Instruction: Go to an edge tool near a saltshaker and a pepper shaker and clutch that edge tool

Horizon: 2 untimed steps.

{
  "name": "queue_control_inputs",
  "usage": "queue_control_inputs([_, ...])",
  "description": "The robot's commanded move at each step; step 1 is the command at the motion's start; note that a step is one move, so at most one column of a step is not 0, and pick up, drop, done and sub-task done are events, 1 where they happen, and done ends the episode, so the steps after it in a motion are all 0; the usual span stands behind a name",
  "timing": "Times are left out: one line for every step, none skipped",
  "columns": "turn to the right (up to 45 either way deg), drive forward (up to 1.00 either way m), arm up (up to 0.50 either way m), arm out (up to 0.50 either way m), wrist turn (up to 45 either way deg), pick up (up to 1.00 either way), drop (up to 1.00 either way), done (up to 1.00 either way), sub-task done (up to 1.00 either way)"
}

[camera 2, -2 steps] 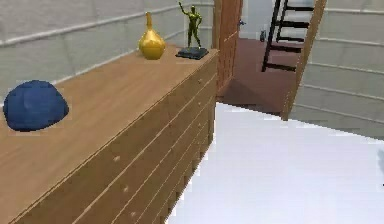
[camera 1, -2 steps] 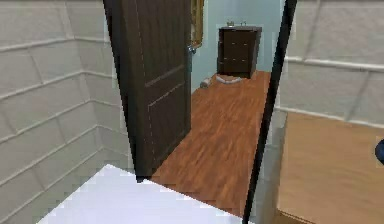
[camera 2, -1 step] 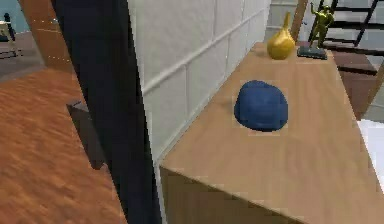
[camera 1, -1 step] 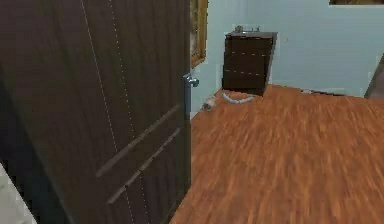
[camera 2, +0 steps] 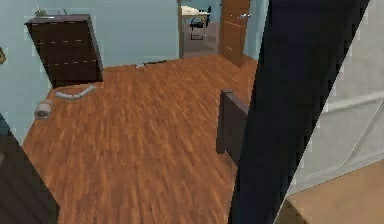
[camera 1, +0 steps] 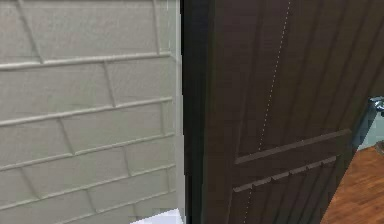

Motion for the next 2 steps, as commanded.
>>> queue_control_inputs([0.0,0.05,0.00,0.00,0.0,0.00,0.00,0.00,0.00])
queue_control_inputs([24.0,0.00,0.00,0.00,0.0,0.00,0.00,0.00,0.00])
